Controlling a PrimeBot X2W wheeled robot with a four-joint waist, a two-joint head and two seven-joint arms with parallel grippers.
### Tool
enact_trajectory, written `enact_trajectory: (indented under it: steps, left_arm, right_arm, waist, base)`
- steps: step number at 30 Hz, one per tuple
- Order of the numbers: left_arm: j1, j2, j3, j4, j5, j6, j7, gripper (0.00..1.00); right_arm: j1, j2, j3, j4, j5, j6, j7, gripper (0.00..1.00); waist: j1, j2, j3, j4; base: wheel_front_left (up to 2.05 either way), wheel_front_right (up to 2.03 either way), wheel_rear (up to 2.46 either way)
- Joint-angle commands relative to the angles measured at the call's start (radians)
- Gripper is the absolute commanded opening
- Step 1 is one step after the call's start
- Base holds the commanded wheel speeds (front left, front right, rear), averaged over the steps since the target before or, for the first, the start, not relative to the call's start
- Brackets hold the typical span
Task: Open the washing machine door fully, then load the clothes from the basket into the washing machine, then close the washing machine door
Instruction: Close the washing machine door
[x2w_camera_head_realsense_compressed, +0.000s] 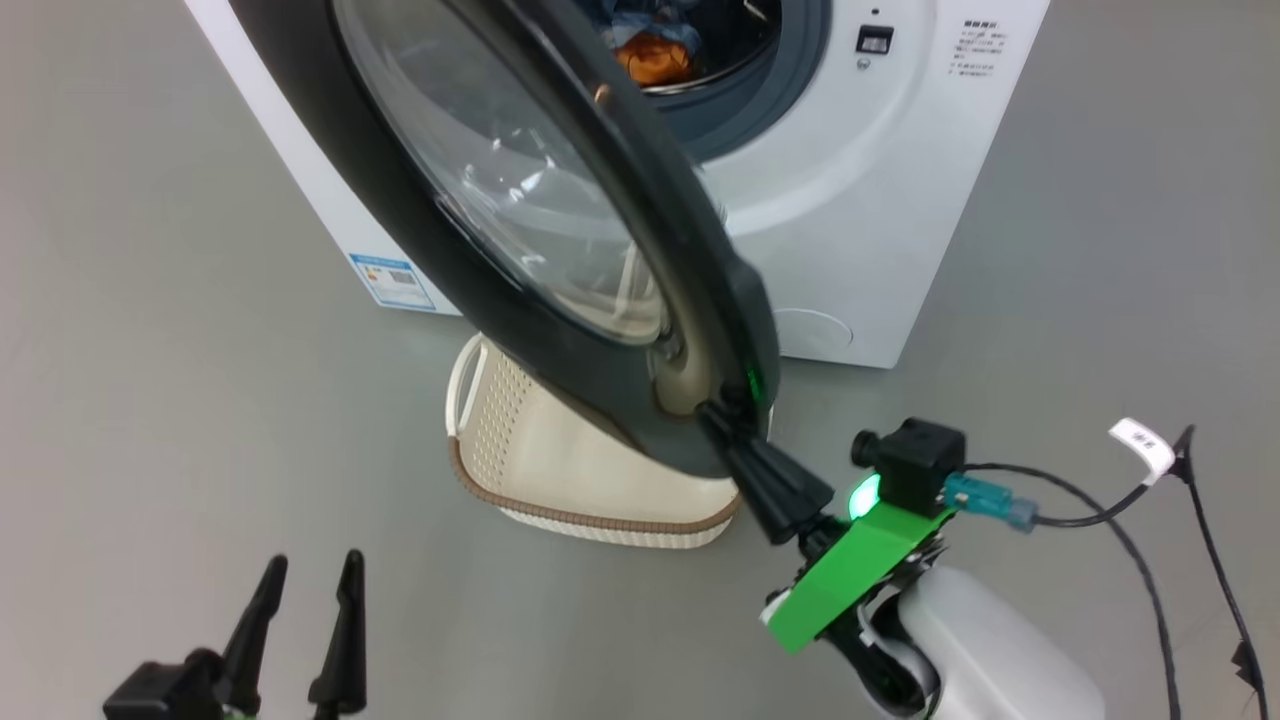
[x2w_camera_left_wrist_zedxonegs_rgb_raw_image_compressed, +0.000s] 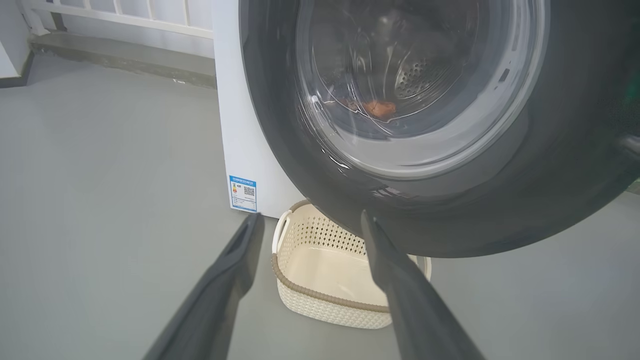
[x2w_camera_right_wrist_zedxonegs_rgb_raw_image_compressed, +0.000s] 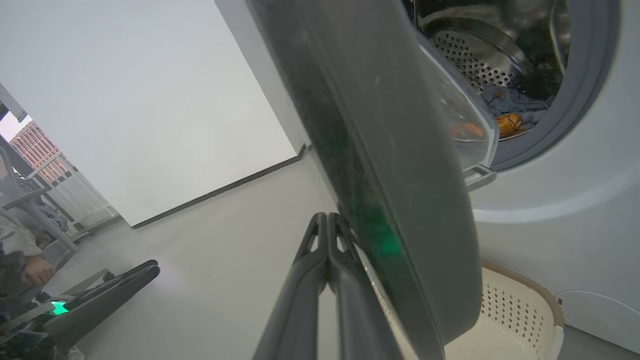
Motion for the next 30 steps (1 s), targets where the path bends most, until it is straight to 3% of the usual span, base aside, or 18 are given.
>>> enact_trajectory:
  steps: [1,13,30]
  left_arm:
    - [-0.054,0.007,0.033,-0.032,0.003,-0.003,-0.007,1.0]
    - [-0.13,-0.014,-0.006,-0.061,0.001,-0.003,-0.007,1.0]
    - [-0.231,-0.055,-0.043,-0.095,-0.015,-0.003,-0.007,1.0]
  right_arm:
    - [-0.032,0.017,-0.012,-0.018,-0.016,0.001,-0.005,0.0]
    - [-0.143,-0.008,-0.168,-0.014,-0.066,0.001,-0.005,0.0]
    - [-0.432,-0.021,-0.418,0.119,-0.149,0.001,-0.005,0.0]
  waist:
    - [0.0,0.0,0.015,0.001]
    - [0.0,0.0,0.119,0.037]
    - [0.0,0.0,0.263,0.116]
  base:
    - [0.0,0.0,0.0]
    - [0.0,0.0,0.0]
    - [0.0,0.0,0.0]
